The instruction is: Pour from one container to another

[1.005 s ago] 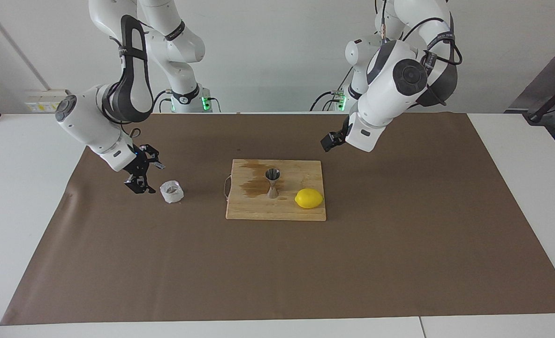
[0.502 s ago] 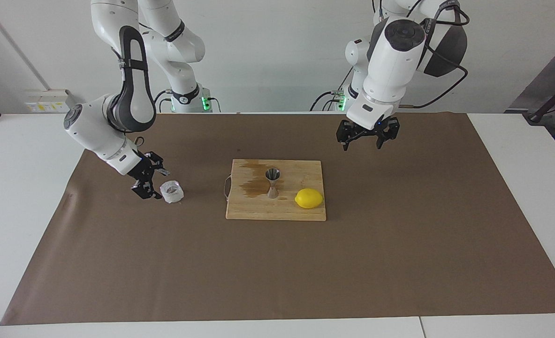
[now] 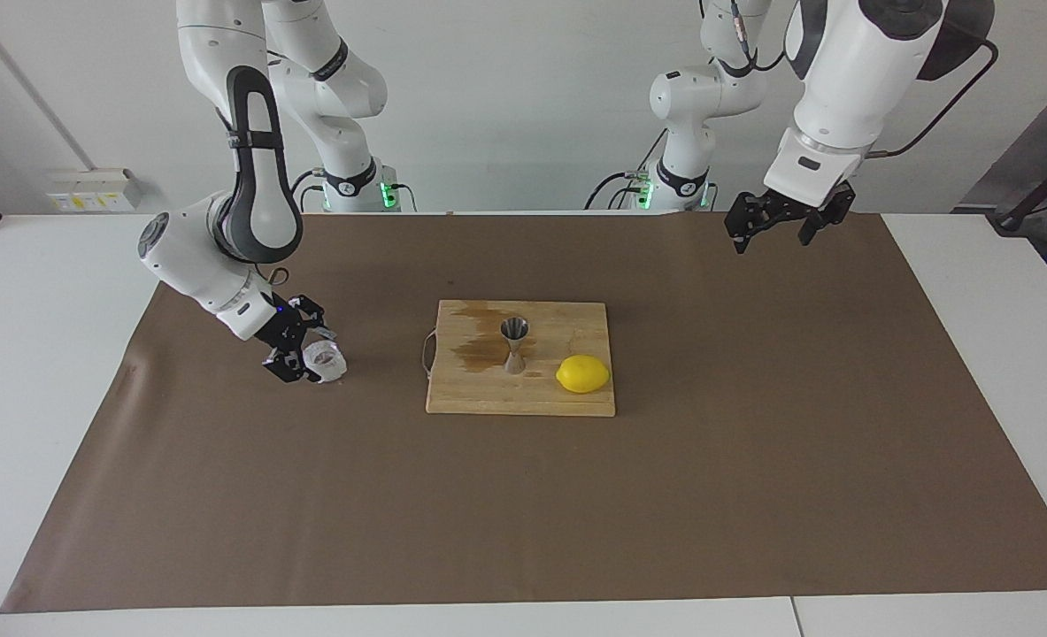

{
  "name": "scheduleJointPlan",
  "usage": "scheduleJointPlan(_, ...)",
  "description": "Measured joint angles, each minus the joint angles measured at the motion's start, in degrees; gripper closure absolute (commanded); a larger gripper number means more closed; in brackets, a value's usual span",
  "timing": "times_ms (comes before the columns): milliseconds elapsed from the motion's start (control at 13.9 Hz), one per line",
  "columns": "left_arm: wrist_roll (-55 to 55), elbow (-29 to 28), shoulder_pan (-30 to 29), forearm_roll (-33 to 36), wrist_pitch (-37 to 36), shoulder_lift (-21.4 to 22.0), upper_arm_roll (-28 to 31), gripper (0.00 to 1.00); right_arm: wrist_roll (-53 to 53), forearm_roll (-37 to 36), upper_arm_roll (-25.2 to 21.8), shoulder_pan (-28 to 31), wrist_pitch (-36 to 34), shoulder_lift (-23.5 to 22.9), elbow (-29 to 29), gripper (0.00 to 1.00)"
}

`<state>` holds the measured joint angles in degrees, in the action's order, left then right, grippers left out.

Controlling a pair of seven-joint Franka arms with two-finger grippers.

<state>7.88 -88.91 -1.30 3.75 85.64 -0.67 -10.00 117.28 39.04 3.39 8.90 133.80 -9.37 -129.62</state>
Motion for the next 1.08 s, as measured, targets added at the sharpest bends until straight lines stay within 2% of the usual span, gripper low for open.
scheduleJointPlan(215, -4.54, -0.03, 1.54, -0.2, -0.07, 0.01, 4.63, 0.0, 0.0, 0.05, 0.09, -0.07, 0.0, 0.08, 0.3, 1.0)
scheduleJointPlan(431, -4.84, 0.0, 1.57, -1.76, -0.06, 0.09, 5.23, 0.0, -1.69, 0.18, 0.62, -1.38, 0.0, 1.17, 1.03, 1.0)
scheduleJointPlan(718, -4.84, -0.01, 1.64, -5.61, 0.09, 0.42, 5.13, 0.0, -9.97, 0.18, 1.02, -6.91, 0.0, 3.79, 2.26, 1.0)
scheduleJointPlan(1077, -4.84, -0.01, 2.31, -7.1, 0.1, 0.57, 4.67, 0.0, -20.45, -0.09, 1.16, -12.93, 0.22, 4.37, 4.63, 1.0)
